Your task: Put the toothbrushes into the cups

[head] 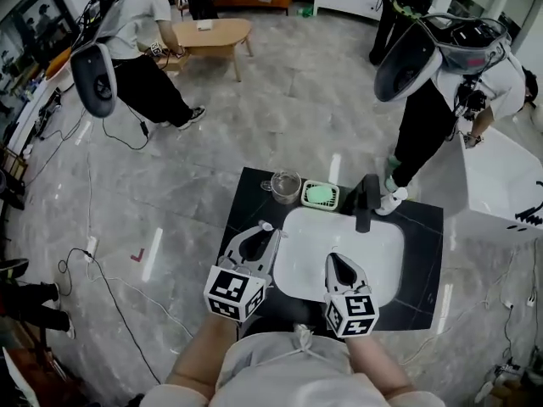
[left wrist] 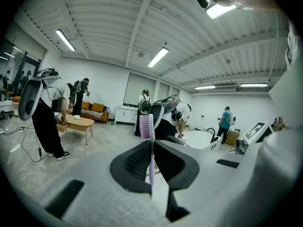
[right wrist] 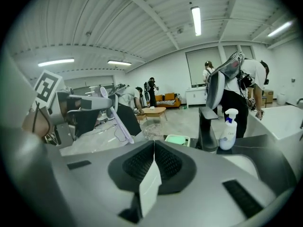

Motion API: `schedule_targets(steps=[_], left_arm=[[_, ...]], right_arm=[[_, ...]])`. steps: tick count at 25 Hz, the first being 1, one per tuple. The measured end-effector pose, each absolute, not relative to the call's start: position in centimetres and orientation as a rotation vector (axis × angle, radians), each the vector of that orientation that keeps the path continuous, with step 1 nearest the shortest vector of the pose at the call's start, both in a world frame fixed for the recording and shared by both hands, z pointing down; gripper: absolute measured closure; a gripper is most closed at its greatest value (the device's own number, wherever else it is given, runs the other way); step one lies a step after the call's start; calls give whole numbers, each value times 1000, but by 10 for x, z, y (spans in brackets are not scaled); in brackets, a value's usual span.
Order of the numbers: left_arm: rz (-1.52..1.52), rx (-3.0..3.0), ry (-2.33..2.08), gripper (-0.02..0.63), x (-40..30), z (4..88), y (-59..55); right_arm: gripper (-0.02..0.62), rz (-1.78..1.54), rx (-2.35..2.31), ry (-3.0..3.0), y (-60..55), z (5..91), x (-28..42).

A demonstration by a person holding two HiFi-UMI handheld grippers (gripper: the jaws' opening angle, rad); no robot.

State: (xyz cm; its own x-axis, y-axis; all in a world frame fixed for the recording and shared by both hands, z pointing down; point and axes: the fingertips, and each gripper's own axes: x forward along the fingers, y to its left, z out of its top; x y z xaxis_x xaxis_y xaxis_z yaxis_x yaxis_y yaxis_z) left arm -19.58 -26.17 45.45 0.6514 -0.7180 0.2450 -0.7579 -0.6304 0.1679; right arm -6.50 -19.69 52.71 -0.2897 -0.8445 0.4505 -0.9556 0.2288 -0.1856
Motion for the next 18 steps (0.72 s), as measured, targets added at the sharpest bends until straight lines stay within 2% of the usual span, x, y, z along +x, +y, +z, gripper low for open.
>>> schedule_targets(steps=[12, 18], left_arm=[[156, 2652, -1175, 572, -191, 437, -349], [202, 2641, -1213, 572, -187, 454, -387]], right_arm=[[569, 686, 1689, -2206, -232, 536, -75], [569, 727, 1648, -2194, -254, 550, -74]])
